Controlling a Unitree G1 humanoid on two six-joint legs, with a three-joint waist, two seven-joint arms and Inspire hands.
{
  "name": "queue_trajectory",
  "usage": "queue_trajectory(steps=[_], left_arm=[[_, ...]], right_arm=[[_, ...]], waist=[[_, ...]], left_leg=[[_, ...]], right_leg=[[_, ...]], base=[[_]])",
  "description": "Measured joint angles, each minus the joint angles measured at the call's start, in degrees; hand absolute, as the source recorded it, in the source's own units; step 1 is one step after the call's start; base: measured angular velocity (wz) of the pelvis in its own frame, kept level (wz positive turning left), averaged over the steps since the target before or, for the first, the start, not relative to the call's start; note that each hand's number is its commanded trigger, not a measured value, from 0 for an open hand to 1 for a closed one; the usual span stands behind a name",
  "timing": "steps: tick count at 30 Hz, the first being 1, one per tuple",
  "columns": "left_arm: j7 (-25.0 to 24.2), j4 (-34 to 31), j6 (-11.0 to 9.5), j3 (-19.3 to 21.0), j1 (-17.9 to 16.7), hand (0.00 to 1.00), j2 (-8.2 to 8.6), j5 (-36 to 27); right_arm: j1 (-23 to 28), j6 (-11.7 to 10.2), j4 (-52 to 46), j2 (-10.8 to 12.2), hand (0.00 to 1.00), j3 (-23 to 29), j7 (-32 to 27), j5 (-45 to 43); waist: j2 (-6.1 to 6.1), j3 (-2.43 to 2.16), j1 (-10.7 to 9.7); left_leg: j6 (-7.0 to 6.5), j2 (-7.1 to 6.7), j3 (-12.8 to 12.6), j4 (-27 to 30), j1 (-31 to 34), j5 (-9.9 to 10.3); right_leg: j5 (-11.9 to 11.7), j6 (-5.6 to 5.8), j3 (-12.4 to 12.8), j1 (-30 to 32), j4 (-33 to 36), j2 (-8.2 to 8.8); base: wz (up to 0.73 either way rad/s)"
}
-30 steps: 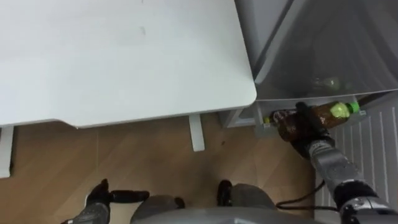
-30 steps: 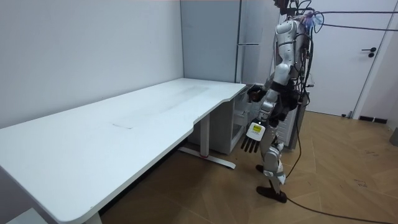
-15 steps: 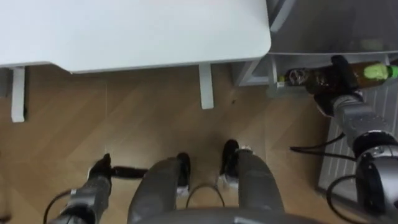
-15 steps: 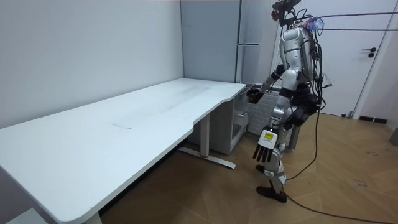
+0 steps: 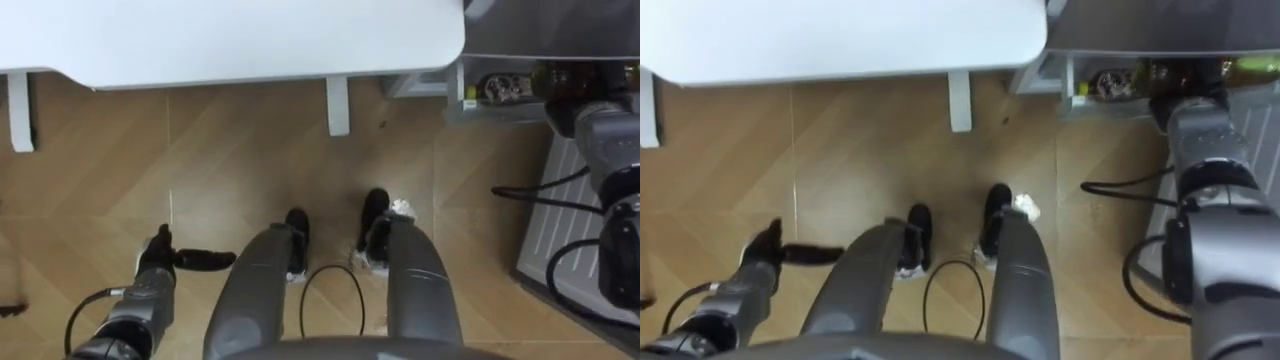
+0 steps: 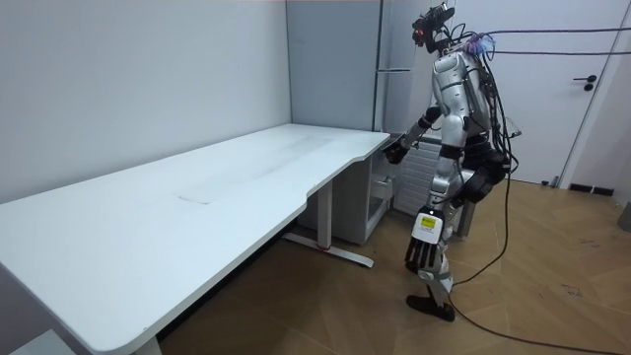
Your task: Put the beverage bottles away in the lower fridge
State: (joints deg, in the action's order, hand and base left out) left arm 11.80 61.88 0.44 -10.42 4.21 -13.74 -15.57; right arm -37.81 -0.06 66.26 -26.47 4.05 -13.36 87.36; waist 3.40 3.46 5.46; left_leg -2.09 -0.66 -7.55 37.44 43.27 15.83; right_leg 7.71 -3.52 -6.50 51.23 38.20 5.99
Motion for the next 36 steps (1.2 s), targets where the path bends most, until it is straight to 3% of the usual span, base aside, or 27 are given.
queue_trajectory(steps=[9,10,11,22,36], left_arm=[[1.88,-1.27,-0.10,-4.04,-0.19,0.00,-1.35,-0.58],[1.88,-1.28,-0.11,-4.38,-0.18,0.00,-1.36,-0.59],[1.88,-1.28,-0.11,-4.50,-0.18,0.00,-1.36,-0.60],[2.11,-2.59,-0.12,-5.54,-1.29,0.00,-2.77,-0.54],[2.80,-5.07,-0.08,-5.55,-3.70,0.00,-2.81,-0.48]], right_arm=[[-1.63,0.02,-2.00,-0.38,1.00,-0.18,-1.02,0.18],[-1.63,0.02,-2.11,-0.38,0.26,-0.23,-1.02,0.21],[-1.63,0.02,-2.10,-0.38,0.00,-0.28,-1.02,0.22],[-1.63,-0.10,-2.32,-0.41,0.00,-0.78,-0.77,0.03],[-1.61,-0.11,-2.60,-0.57,0.00,-2.87,0.97,-0.02]], waist=[[0.06,0.01,-0.40],[0.07,0.01,-0.42],[0.10,0.00,-0.46],[0.33,-0.08,-0.32],[0.35,-0.12,-0.46]], left_leg=[[-0.85,-0.14,0.03,5.16,5.21,1.60],[-0.94,-0.11,0.09,5.86,5.62,1.81],[-0.99,-0.10,0.11,6.16,5.78,1.92],[-1.65,0.23,0.20,10.27,7.66,3.17],[-1.65,0.23,0.31,10.46,7.97,3.17]], right_leg=[[1.28,0.35,-0.13,4.54,4.67,1.10],[1.32,0.36,-0.14,4.77,5.08,1.13],[1.40,0.36,-0.13,4.89,5.44,1.21],[2.01,0.49,-0.65,6.20,8.21,1.86],[2.05,0.43,-0.82,6.43,8.36,1.93]], base=[[0.07],[0.00],[0.05],[0.01],[0.00]])
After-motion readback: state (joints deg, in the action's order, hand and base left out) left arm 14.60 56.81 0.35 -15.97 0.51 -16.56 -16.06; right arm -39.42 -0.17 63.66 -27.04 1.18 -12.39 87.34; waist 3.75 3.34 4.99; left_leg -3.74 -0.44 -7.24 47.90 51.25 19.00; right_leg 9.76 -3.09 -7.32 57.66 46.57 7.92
